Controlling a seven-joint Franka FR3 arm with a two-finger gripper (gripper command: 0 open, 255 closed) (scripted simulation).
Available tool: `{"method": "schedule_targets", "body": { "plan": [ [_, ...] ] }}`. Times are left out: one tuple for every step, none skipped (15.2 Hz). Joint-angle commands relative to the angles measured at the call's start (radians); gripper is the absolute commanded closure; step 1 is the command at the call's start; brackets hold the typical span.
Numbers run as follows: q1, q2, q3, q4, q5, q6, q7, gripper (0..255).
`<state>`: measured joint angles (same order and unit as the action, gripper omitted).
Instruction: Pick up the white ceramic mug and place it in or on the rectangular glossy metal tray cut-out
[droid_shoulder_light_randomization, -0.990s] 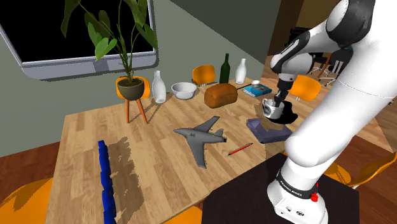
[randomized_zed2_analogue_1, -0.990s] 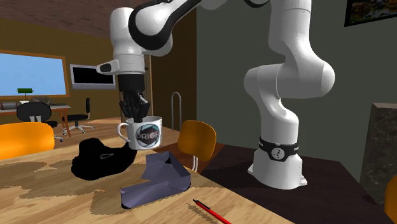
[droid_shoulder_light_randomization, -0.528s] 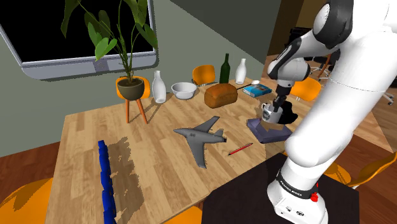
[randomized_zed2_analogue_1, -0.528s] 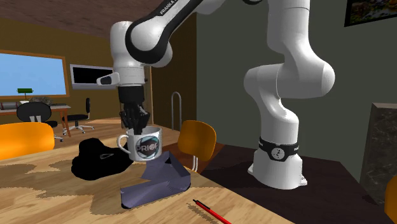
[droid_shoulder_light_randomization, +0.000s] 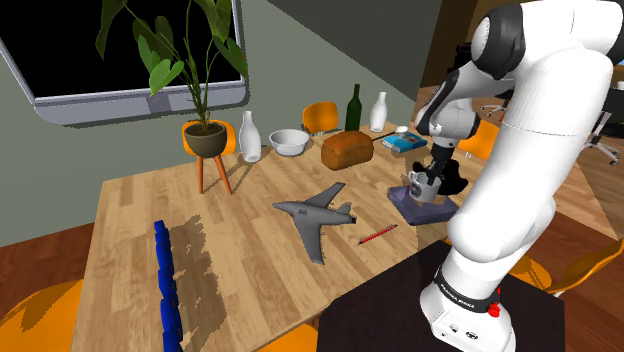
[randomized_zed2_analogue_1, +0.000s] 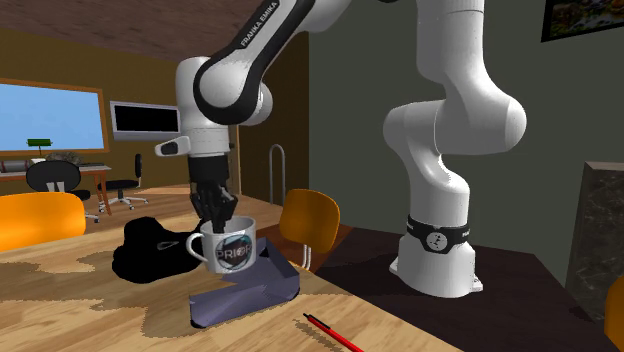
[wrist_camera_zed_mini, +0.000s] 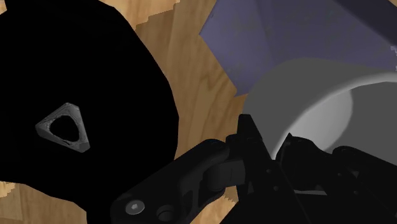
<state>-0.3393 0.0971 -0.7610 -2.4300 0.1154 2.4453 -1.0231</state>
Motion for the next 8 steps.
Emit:
{"method": "schedule_targets", "body": {
  "plan": [
    [-0.001, 0.008, 0.002, -0.002, 0.01, 0.008, -0.006, 255],
    [-0.001, 0.008, 0.003, -0.002, 0.01, 0.008, -0.006, 255],
    [-0.001, 0.008, 0.003, -0.002, 0.01, 0.008, -0.006, 255],
    [-0.001, 0.008, 0.003, -0.002, 0.01, 0.008, -0.006, 255],
    [-0.001, 0.008, 0.003, -0.002, 0.01, 0.008, -0.006, 255],
    [-0.001, 0.008, 0.003, -0.002, 0.01, 0.008, -0.006, 255],
    [-0.001, 0.008, 0.003, -0.002, 0.01, 0.008, -0.006, 0],
    [-0.001, 0.008, 0.003, -0.002, 0.01, 0.008, -0.006, 0]
  ]
}}
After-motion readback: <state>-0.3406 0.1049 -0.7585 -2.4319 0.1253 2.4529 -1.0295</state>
